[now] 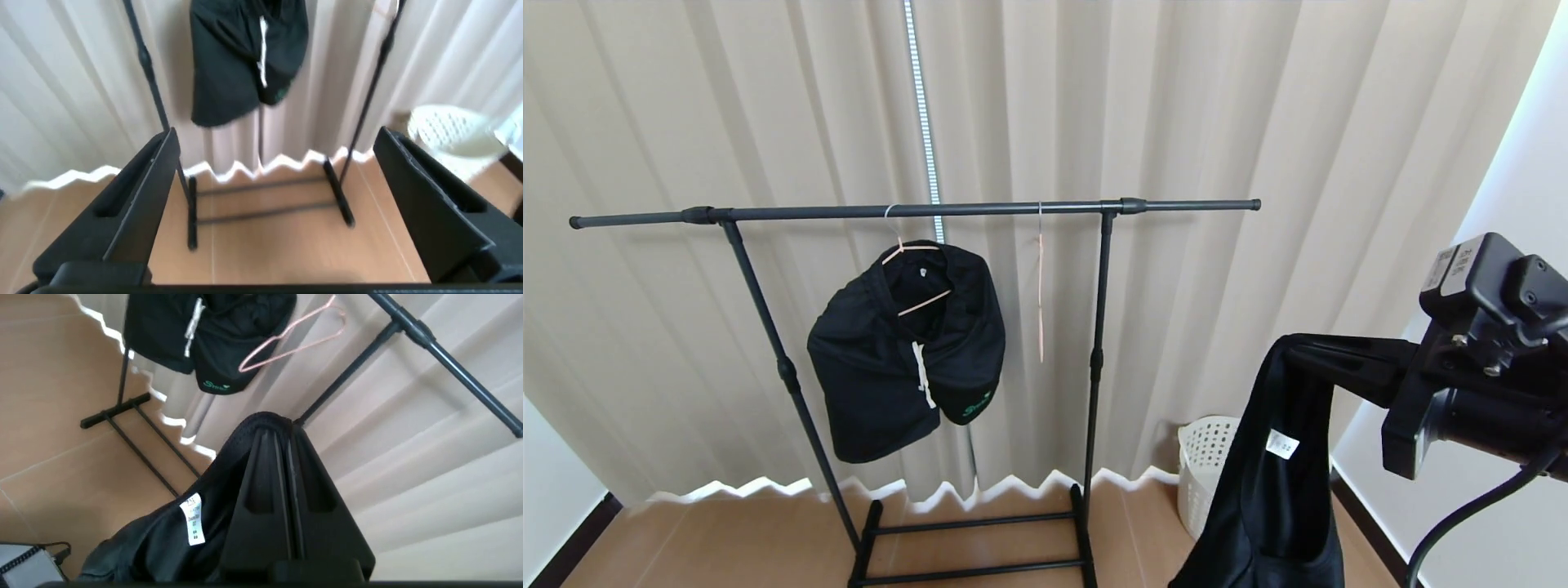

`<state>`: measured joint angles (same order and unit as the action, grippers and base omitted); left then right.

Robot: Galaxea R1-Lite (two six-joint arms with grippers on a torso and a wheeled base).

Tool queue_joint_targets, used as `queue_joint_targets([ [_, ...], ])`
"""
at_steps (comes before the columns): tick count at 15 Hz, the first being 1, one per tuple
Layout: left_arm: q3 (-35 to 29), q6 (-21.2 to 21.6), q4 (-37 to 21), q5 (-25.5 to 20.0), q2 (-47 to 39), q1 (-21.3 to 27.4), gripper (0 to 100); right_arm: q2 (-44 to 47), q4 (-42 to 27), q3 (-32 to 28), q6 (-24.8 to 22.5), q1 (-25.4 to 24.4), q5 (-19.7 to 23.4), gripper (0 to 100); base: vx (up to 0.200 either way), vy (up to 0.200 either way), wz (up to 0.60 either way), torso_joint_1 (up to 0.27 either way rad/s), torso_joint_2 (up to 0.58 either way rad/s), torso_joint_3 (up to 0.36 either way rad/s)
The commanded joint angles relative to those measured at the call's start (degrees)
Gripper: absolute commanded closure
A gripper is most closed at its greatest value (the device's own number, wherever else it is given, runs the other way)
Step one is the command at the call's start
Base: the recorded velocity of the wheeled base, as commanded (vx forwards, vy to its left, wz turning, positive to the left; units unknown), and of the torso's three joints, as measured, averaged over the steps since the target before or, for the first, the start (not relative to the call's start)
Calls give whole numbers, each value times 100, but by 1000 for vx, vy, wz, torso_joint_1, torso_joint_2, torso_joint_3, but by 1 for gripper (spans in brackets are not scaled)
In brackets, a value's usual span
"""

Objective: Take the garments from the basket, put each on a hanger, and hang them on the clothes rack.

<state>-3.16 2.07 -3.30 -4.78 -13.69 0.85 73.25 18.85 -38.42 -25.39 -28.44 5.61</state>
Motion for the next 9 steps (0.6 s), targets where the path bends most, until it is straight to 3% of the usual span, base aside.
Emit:
queue_joint_targets([
  [1, -959, -119, 23, -638, -2656, 293, 0, 374, 5, -174, 122, -302, -675, 100, 0, 0, 0, 0, 0, 0],
  [2, -1143, -225, 32, -647, -2999, 416, 0, 435, 14, -209, 193, -425, -965, 100, 0, 0, 0, 0, 0, 0],
  [3, -1750, -822, 67, -638, -3737, 1330, 0, 611, 128, -315, 571, -803, -1615, 100, 0, 0, 0, 0, 0, 0],
  [4, -2242, -1403, 67, -568, -4159, 1998, 0, 778, 339, -359, 861, -997, -1879, 100, 0, 0, 0, 0, 0, 0],
  [5, -2629, -1772, 67, -427, -4564, 2358, 0, 910, 506, -394, 984, -1076, -2011, 100, 0, 0, 0, 0, 0, 0],
  [6, -3332, -2238, 75, -14, -5407, 2912, 0, 1112, 822, -394, 1045, -1102, -2239, 100, 0, 0, 0, 0, 0, 0],
  [7, -3718, -2290, 163, 153, -5926, 3096, 0, 1174, 989, -359, 1045, -1102, -2292, 100, 0, 0, 0, 0, 0, 0],
  [8, -3718, -2290, 163, 153, -5926, 3096, 0, 1174, 989, -359, 1045, -1102, -2292, 100, 0, 0, 0, 0, 0, 0],
  [9, -4518, -2290, 489, 197, -6954, 3342, 0, 1182, 1112, -359, 1142, -1102, -2292, 100, 0, 0, 0, 0, 0, 0],
])
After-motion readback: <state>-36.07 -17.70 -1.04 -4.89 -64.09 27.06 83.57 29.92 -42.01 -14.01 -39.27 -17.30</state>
